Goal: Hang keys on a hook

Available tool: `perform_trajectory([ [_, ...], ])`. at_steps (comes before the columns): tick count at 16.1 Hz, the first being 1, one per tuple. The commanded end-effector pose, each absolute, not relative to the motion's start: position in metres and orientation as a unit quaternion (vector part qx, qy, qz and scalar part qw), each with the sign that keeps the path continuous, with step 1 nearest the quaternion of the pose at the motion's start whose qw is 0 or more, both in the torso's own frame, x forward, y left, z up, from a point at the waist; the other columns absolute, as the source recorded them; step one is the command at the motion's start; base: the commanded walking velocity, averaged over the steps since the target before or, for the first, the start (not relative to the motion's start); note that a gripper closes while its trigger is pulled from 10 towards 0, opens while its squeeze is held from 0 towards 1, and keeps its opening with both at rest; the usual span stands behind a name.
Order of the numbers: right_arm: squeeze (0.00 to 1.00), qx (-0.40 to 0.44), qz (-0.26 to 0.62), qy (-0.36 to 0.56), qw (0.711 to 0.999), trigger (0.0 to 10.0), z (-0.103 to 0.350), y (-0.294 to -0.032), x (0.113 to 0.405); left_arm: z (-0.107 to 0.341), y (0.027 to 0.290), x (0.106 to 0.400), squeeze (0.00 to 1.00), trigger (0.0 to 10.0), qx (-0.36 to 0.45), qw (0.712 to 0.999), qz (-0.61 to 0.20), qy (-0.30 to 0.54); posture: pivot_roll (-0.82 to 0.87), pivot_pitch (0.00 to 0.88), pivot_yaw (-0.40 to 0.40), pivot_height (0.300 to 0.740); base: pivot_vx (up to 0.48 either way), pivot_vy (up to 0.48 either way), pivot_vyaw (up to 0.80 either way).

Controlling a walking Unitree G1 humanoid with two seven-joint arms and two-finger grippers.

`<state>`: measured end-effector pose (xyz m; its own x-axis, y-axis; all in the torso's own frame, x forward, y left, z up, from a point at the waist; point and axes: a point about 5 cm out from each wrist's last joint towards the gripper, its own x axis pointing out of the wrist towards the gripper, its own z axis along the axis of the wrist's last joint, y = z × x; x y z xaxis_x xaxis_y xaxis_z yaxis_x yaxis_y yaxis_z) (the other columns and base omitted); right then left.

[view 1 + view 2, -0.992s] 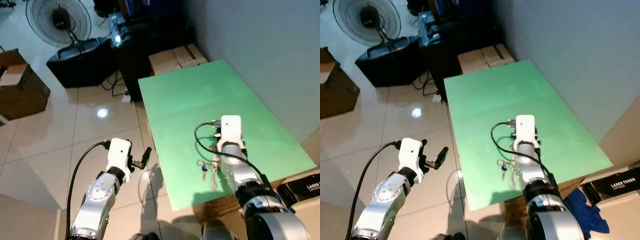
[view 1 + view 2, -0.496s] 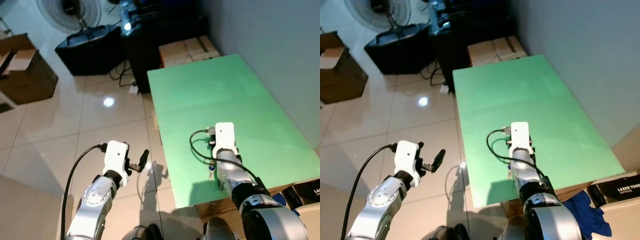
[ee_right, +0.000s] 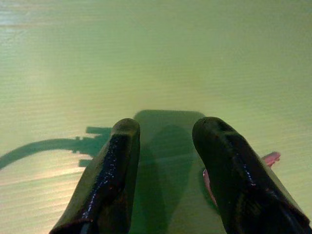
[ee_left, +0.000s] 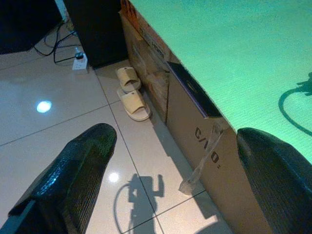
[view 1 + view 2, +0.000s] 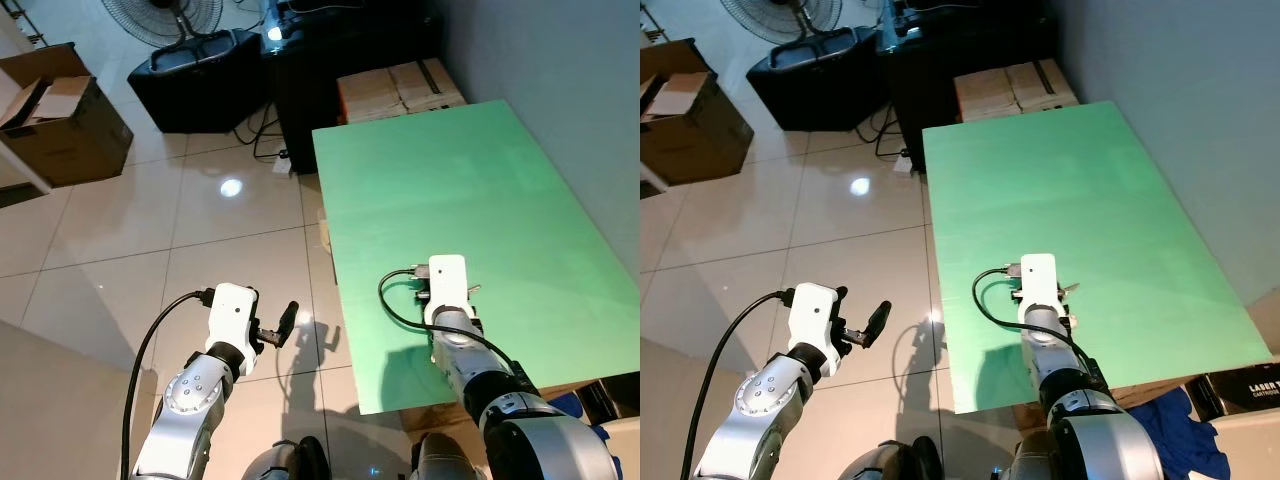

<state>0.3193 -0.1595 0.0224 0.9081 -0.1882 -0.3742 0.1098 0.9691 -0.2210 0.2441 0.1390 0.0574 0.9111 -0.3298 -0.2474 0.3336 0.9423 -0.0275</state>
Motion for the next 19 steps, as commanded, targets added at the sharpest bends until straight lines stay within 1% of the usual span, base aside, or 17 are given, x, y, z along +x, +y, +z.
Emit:
perform_trajectory([
  [1, 0.00, -0.096, -0.078, 0.212, 0.969, 10.0, 0.015, -0.157, 0.313, 0.057, 0.142, 0.244, 0.00, 10.0, 0.012, 0.978, -0.162, 0.130, -0.19, 0.177, 0.177, 0.740, 0.000, 0.000, 0.00],
  [5, 0.00, -0.113, -0.096, 0.195, 0.970, 10.0, 0.018, -0.159, 0.313, 0.057, 0.139, 0.249, 0.00, 10.0, 0.009, 0.978, -0.163, 0.126, -0.21, 0.159, 0.178, 0.740, 0.000, 0.000, 0.00],
  [8, 0.00, -0.124, -0.113, 0.222, 0.961, 10.0, 0.009, -0.165, 0.306, 0.058, 0.134, 0.254, 0.00, 10.0, 0.006, 0.978, -0.170, 0.123, -0.22, 0.154, 0.187, 0.740, 0.000, 0.000, 0.00],
  [19, 0.00, -0.150, -0.117, 0.230, 0.954, 10.0, 0.009, -0.168, 0.306, 0.056, 0.118, 0.263, 0.00, 10.0, -0.001, 0.971, -0.204, 0.123, -0.28, 0.156, 0.228, 0.740, 0.000, 0.000, 0.00],
])
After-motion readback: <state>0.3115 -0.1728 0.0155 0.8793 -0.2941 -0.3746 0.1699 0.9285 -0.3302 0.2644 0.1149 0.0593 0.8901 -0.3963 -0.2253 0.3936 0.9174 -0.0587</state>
